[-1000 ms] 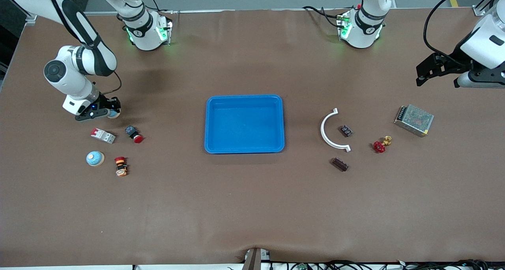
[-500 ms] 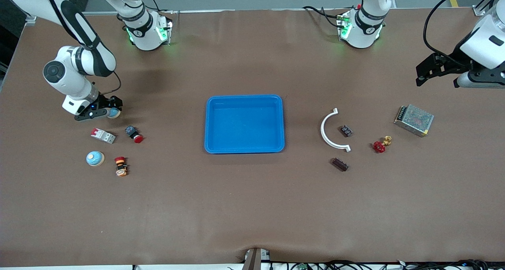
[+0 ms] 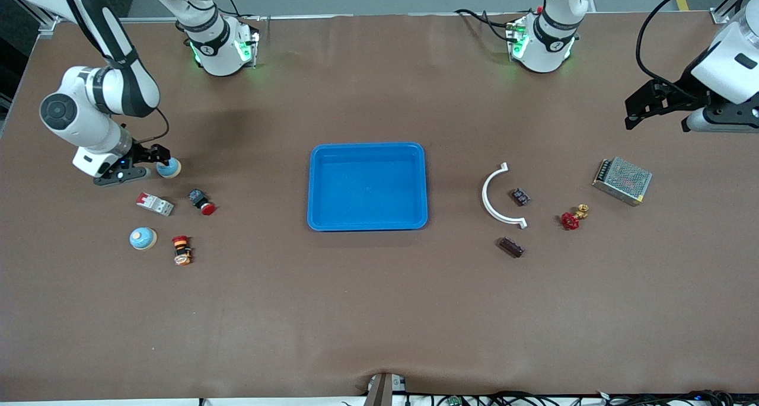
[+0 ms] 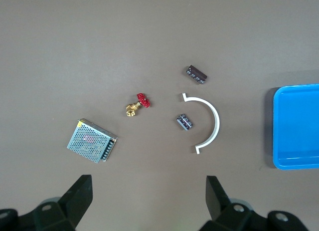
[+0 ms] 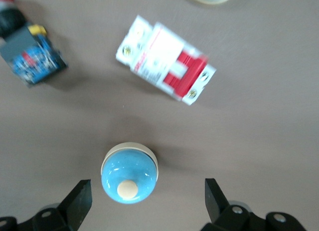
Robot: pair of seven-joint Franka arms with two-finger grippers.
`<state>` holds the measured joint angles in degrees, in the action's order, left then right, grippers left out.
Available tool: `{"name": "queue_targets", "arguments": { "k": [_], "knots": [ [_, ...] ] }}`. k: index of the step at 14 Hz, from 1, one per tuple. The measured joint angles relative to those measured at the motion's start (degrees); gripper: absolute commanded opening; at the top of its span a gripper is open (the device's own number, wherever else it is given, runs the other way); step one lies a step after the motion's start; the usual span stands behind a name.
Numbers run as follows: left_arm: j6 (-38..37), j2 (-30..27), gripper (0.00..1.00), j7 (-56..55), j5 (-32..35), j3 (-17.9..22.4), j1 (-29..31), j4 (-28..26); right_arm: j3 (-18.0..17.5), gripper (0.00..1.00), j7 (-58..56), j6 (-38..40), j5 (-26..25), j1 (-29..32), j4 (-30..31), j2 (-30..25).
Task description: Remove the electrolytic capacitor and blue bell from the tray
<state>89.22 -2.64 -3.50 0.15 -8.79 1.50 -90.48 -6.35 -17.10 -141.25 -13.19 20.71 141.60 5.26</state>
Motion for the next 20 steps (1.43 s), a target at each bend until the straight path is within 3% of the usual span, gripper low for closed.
{"name": "queue_targets", "arguments": {
  "k": [4, 6, 20],
  "knots": [
    [0.0, 0.0, 1.0, 0.0, 0.0, 0.0, 0.0, -0.23, -0.05, 1.0, 2.43, 20.51, 6.57, -4.62, -14.69, -1.94],
    [0.0, 0.0, 1.0, 0.0, 0.0, 0.0, 0.0, -0.32, -0.05, 1.0, 6.25, 26.98, 7.49, -6.28, -21.28, -2.07],
    [0.0, 0.0, 1.0, 0.0, 0.0, -0.04, -0.04, -0.53, -0.07, 1.0, 24.0, 43.22, 13.4, -13.23, -48.87, -1.06]
  ]
}}
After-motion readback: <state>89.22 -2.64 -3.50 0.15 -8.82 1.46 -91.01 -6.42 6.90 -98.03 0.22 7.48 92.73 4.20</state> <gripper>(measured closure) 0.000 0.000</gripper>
